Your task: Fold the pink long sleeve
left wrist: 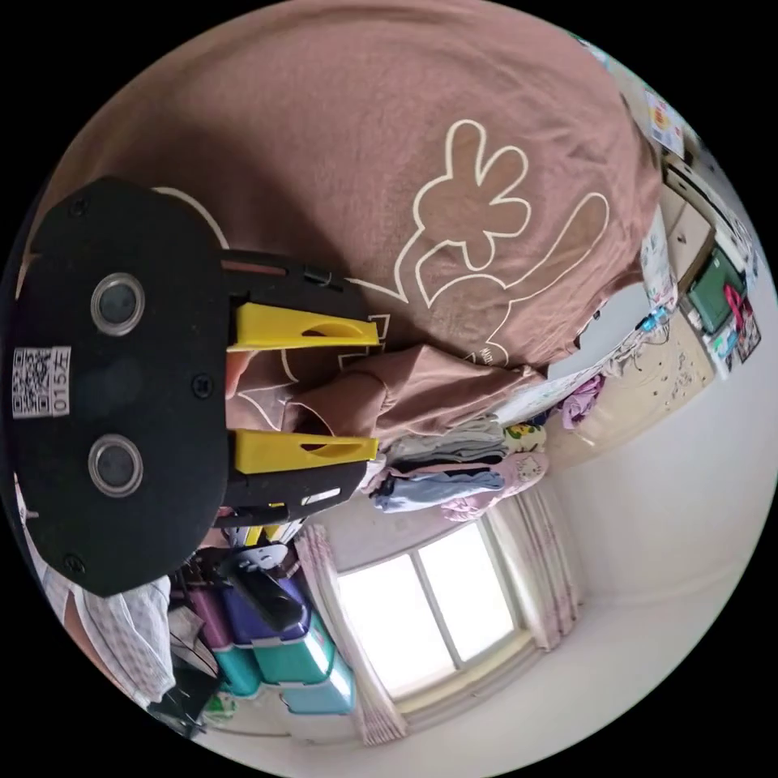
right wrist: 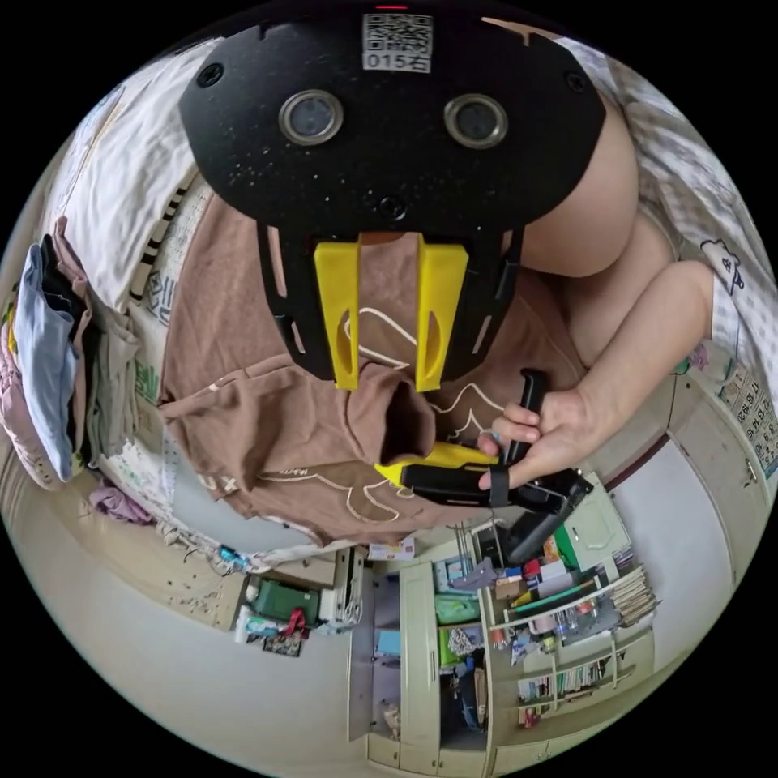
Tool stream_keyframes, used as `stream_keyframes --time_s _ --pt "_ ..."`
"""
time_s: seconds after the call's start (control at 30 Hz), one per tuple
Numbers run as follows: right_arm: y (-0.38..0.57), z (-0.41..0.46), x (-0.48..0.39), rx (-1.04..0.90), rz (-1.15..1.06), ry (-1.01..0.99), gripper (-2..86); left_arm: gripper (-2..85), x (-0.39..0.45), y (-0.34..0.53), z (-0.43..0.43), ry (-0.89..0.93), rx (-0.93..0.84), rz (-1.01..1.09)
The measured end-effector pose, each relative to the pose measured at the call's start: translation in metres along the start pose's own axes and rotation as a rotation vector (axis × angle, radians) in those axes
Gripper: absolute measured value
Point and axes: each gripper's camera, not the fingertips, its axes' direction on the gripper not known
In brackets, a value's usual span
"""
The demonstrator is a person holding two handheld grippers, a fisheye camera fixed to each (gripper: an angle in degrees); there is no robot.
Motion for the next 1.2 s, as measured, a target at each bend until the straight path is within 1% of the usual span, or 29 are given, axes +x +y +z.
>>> stream_keyframes --time_s 0.1,0.17,0.23,0.27,0.37,0.43,0.53,0.57,0.77,0.97,1.1,1.2 --pt "-0.004 0.025 -0.012 -0.049 0.015 0.081 8.3 13.8 0.016 0.004 -0.004 -0.089 -0.032 0.078" --pt "-0.005 0.040 -0.016 -0.073 0.029 0.129 3.9 9.2 0.023 0.007 0.002 -0.130 -0.094 0.132" --pt "-0.004 0.047 -0.019 -0.094 0.011 0.132 3.5 4.4 0.029 0.009 0.009 -0.139 -0.144 0.173" --pt "-0.003 0.048 -0.021 -0.092 -0.004 0.139 3.3 1.9 0.034 0.012 0.004 -0.128 -0.105 0.186" --pt "-0.003 0.037 -0.028 -0.045 -0.048 0.128 2.9 0.5 0.043 0.021 -0.015 -0.033 -0.040 0.222" --pt "-0.004 0.031 -0.032 -0.024 -0.072 0.103 2.8 0.1 0.052 0.027 -0.029 -0.028 -0.044 0.278" --pt "-0.004 0.033 -0.039 -0.024 -0.120 0.028 2.6 -0.1 0.072 0.043 -0.048 -0.114 -0.088 0.420" --pt "-0.003 0.039 -0.041 -0.044 -0.134 0.008 2.6 -0.1 0.074 0.048 -0.050 -0.112 -0.107 0.441" --pt "0.013 0.068 -0.036 -0.127 -0.132 -0.019 2.5 0.0 0.081 0.067 -0.030 -0.143 -0.257 0.498" --pt "0.024 0.087 -0.022 -0.179 -0.132 -0.044 3.2 0.5 0.093 0.083 -0.008 -0.211 -0.356 0.528" --pt "0.032 0.090 -0.011 -0.174 -0.126 -0.099 2.5 1.6 0.096 0.091 -0.006 -0.270 -0.364 0.515" --pt "0.039 0.079 0.022 -0.128 -0.040 -0.092 0.8 5.0 0.104 0.100 -0.016 -0.344 -0.308 0.512"
